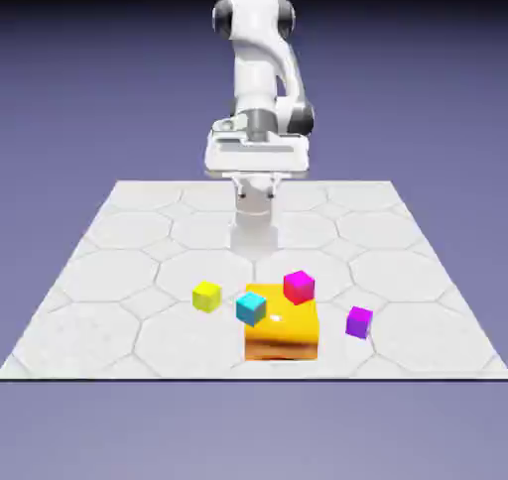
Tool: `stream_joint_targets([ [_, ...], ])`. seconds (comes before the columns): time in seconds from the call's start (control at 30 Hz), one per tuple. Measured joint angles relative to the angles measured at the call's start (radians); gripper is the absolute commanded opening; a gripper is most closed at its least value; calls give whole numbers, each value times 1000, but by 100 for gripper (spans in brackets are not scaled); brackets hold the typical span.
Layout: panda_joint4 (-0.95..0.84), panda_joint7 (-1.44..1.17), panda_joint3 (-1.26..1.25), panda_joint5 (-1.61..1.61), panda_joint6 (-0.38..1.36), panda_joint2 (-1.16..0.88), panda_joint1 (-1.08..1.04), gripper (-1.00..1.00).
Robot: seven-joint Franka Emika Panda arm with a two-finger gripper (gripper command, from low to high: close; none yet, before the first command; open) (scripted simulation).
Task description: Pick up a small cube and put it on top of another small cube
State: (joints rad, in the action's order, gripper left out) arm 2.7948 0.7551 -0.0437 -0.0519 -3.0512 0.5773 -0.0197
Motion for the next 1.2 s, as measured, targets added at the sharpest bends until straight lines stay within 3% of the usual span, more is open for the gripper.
stream_joint_targets([
  [1.2, -454, 419, -1305, -1550, -425, 219, -947, 0],
])
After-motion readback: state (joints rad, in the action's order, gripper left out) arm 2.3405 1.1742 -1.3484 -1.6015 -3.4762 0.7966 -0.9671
